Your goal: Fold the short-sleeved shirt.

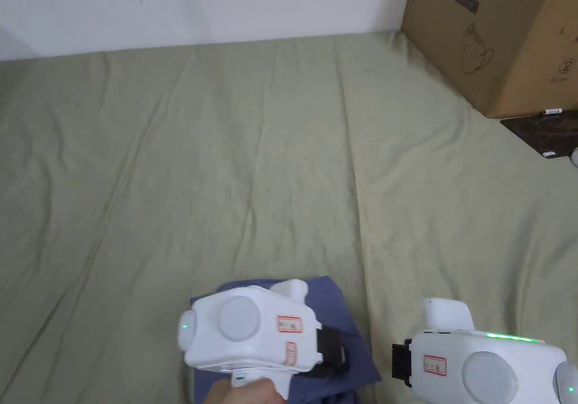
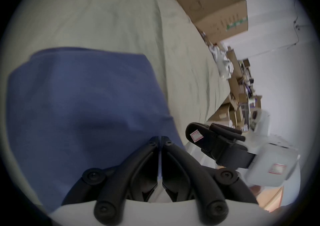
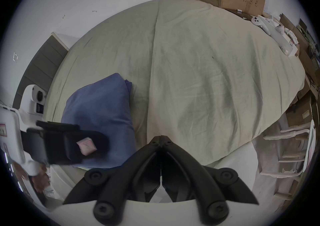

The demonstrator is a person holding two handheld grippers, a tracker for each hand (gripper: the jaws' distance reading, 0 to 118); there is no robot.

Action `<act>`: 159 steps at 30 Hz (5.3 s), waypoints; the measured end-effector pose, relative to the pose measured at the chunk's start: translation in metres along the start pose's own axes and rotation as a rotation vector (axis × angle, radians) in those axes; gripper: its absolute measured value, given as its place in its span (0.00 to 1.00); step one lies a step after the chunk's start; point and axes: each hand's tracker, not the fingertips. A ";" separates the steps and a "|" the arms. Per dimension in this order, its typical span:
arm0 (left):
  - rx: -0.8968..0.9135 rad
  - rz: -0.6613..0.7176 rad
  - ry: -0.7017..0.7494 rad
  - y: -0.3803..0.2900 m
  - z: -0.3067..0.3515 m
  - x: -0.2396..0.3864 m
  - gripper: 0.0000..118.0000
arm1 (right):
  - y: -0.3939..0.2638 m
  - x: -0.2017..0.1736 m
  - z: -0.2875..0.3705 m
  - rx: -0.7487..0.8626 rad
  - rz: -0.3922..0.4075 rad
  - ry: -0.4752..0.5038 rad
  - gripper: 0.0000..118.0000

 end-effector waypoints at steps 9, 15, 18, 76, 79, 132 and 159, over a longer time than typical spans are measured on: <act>-0.009 -0.106 -0.026 -0.011 0.011 0.026 0.02 | 0.000 0.004 0.014 0.018 -0.010 -0.004 0.00; 0.202 0.014 -0.076 -0.031 0.099 -0.026 0.02 | 0.005 -0.018 0.018 0.032 0.034 0.039 0.00; 0.283 0.037 -0.054 -0.039 0.141 -0.063 0.02 | 0.014 -0.040 0.018 0.040 0.102 0.069 0.00; 0.180 0.324 0.592 -0.023 0.334 -0.318 0.19 | 0.009 -0.329 -0.021 0.203 0.324 0.056 0.00; 0.144 0.319 0.792 -0.017 0.359 -0.333 0.19 | 0.008 -0.339 -0.024 0.187 0.327 0.076 0.00; 1.267 -0.322 0.809 -0.115 0.264 0.066 0.00 | 0.001 -0.170 0.147 0.848 0.165 0.038 0.00; 1.293 -0.302 0.857 -0.113 0.277 0.085 1.00 | -0.006 -0.178 0.173 1.075 0.299 -0.069 1.00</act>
